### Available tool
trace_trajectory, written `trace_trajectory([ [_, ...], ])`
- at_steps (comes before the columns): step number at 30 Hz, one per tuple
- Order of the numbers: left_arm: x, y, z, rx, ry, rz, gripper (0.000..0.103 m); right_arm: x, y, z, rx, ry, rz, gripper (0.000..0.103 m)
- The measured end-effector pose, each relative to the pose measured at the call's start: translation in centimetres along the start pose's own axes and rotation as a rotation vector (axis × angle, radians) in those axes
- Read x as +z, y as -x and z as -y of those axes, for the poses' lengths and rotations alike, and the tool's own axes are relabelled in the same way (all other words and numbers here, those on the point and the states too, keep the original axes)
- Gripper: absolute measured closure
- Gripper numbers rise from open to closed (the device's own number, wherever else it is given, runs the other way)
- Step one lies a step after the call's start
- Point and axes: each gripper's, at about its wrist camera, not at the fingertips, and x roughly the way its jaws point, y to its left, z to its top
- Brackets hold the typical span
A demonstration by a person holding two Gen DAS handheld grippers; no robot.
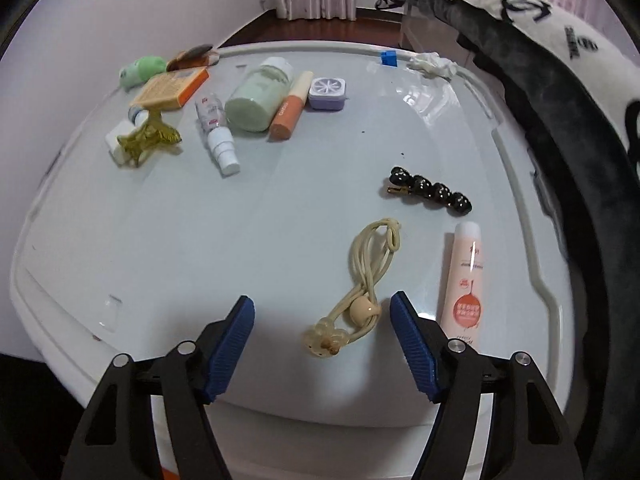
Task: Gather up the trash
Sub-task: 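Grasp the beige cord hair tie with the right tool, then grasp the pink-and-white tube with the left tool while the right tool holds the hair tie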
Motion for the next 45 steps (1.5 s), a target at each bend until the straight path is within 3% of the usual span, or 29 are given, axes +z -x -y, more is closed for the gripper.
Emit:
trace_trajectory([
  [2,0.0,-0.2,-0.1,-0.004,0.006,-0.008,0.036,0.0,-0.1,0.1,0.007,-0.003,-0.001,0.036],
  [4,0.0,-0.4,-0.1,-0.007,0.008,-0.011,0.036,0.0,0.1,0.1,0.011,0.002,0.002,0.046],
  [6,0.0,-0.5,0.0,-0.006,0.005,-0.016,0.036,0.2,0.3,0.1,0.022,-0.001,-0.003,0.073],
  [8,-0.1,-0.6,0.0,-0.002,0.005,-0.022,0.036,0.2,0.4,0.3,0.036,-0.007,-0.010,0.084],
  [24,-0.5,-1.3,0.4,0.014,-0.004,-0.057,0.036,0.5,5.2,1.9,0.163,-0.085,0.103,0.087],
  [30,-0.3,-1.1,0.1,0.013,0.007,-0.057,0.036,-2.7,9.1,0.1,0.229,-0.024,0.131,0.087],
  [33,0.6,-1.5,-0.1,-0.015,0.043,-0.064,0.036,-5.1,11.1,-0.4,0.262,-0.011,0.142,0.087],
  [35,1.6,-2.3,0.8,-0.078,0.049,-0.064,0.036,-6.3,12.8,0.0,0.259,-0.016,0.167,0.087],
  [38,4.0,-4.1,4.1,-0.182,0.021,-0.048,0.036,-6.9,14.8,2.0,0.230,-0.044,0.202,0.087],
  [41,5.9,-6.8,8.3,-0.229,-0.007,-0.047,0.036,-7.1,16.8,4.6,0.186,-0.081,0.234,0.087],
  [45,7.1,-10.6,13.6,-0.288,-0.011,-0.103,0.037,-7.1,19.0,8.4,0.128,-0.130,0.264,0.087],
])
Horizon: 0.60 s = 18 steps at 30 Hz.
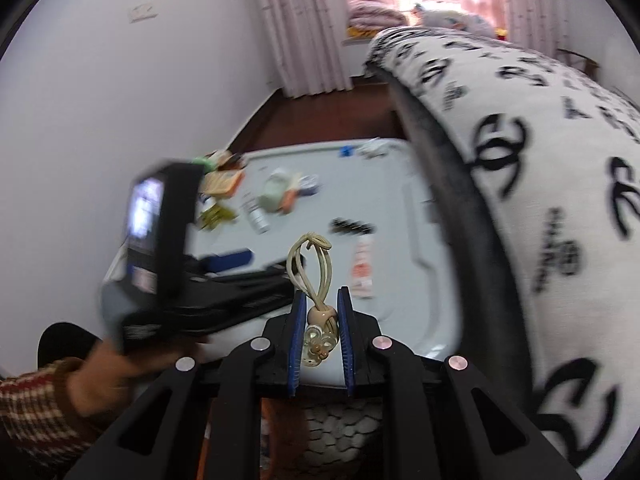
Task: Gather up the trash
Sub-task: 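Grasp the pink-and-white tube with the left tool while the right tool holds the hair tie, then lower the pink tube and hair tie over the orange bucket and open both tools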
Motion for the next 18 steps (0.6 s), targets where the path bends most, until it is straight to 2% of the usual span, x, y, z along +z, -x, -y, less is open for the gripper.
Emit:
trace_trajectory([
  [2,0.5,-2.3,2.3,-0.003,-0.021,-0.025,0.037,0.4,0.8,1.4,-0.034,-0.007,0.012,0.087],
  [5,0.8,-5.1,5.0,0.054,-0.054,-0.030,0.037,0.5,1.2,2.7,-0.053,-0.018,0.025,0.087],
  [7,0.9,-6.5,5.5,0.082,-0.036,-0.040,0.037,0.5,1.2,3.4,-0.057,-0.025,0.032,0.087],
  [8,0.9,-7.1,5.5,0.090,-0.024,-0.047,0.041,0.5,1.1,3.5,-0.054,-0.029,0.032,0.087],
  [9,0.9,-7.6,5.4,0.092,-0.018,-0.053,0.054,0.4,1.0,3.7,-0.051,-0.031,0.032,0.087],
  [11,0.6,-7.6,5.5,0.129,-0.086,-0.017,0.079,0.5,1.0,4.1,-0.043,-0.034,0.034,0.087],
  [15,-0.1,-6.5,3.3,0.128,-0.095,-0.015,0.080,0.7,0.5,3.8,-0.017,-0.028,0.035,0.087],
  [18,-1.2,-4.8,1.3,0.157,-0.094,-0.014,0.080,0.5,0.3,2.5,0.018,-0.015,0.036,0.087],
])
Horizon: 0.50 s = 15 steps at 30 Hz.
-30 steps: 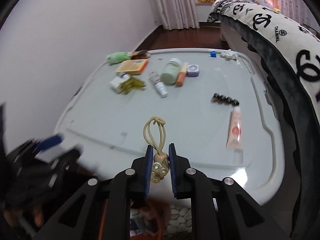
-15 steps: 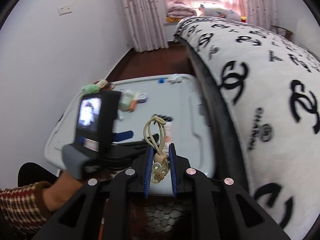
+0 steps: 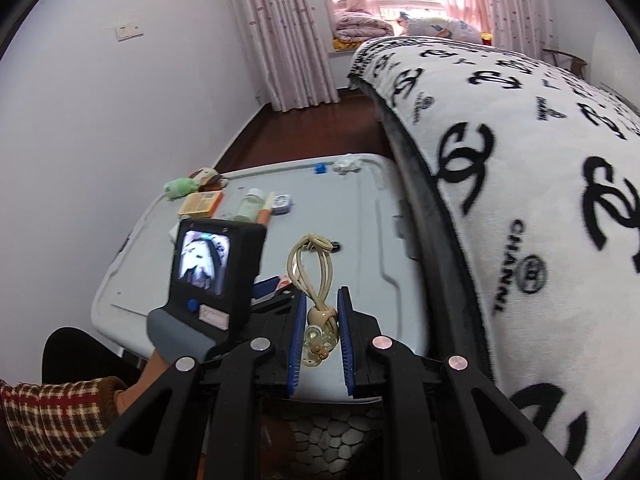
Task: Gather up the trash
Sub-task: 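Lower the pink tube and hair tie over the orange bucket and open both tools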
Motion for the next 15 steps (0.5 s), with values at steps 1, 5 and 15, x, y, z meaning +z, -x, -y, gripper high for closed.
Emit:
trace_trajectory([
  [1,-0.6,0.9,-1.2,0.010,0.007,0.003,0.080,-0.1,-0.1,-0.5,0.013,0.005,-0.001,0.087],
  [5,-2.8,4.7,-4.7,0.045,0.015,0.005,0.080,-0.6,-0.2,-3.4,0.074,0.045,-0.013,0.087],
  [15,-13.0,14.4,-12.0,0.076,0.032,-0.172,0.079,-7.7,-2.3,-11.9,0.278,0.169,-0.255,0.087],
])
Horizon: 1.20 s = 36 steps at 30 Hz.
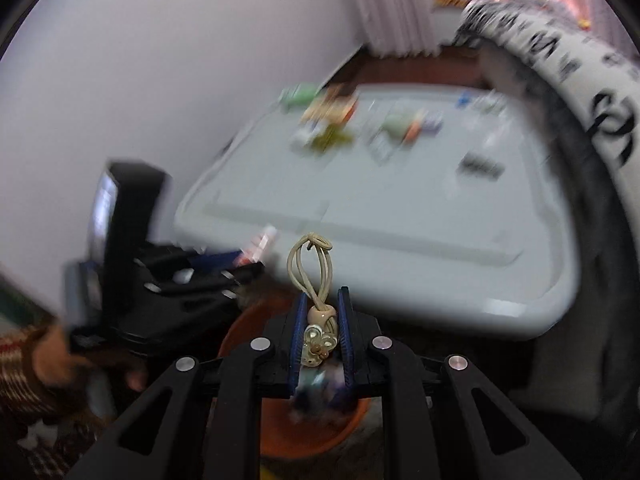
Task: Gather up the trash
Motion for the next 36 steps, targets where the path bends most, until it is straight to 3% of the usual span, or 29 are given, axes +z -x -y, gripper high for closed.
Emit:
trace_trajectory([
  [7,-6.5,-0.7,-1.4,-0.036,0.043,-0.118,0.079,-4.9,-6.9,-3.5,0.061,0.021,-0.254,0.081],
  [10,-6.9,-1.2,-1.9,-0.036,0.079,-0.138,0.074,-5.9,-8.7,-4.5,0.041,0.044,-0.311,0.052],
  [11,-6.9,-1.0,-2.1,-0.025,0.088,-0.129,0.056,-6.0,-9.0,-4.5,0.031,0.044,-0.317,0.034],
  [12,-6.8,-0.8,-2.3,-0.004,0.094,-0.118,0.037,-6.0,-9.2,-4.5,0.021,0.044,-0.324,0.031],
  [13,-6.6,-0.3,-2.6,0.031,0.105,-0.088,0.032,-5.8,-9.2,-4.4,0.025,0.037,-0.318,0.029],
  [14,-6.5,0.1,-2.7,0.038,0.111,-0.065,0.030,-5.4,-9.1,-4.2,0.030,0.023,-0.308,0.021],
  [20,-3.2,2.2,-3.7,0.047,0.158,0.079,0.030,-0.9,-5.9,-2.3,-0.051,0.018,-0.122,0.017],
  [24,0.9,3.5,-3.8,0.061,0.177,0.187,0.029,4.5,-3.2,-1.1,-0.143,0.029,0.066,0.007],
  [29,6.3,4.2,-4.4,0.063,0.216,0.296,0.029,11.5,-0.7,0.6,-0.264,0.042,0.268,0.005],
  [36,12.7,4.1,-5.0,0.123,0.225,0.398,0.029,17.6,-0.5,3.1,-0.387,0.026,0.416,0.005],
])
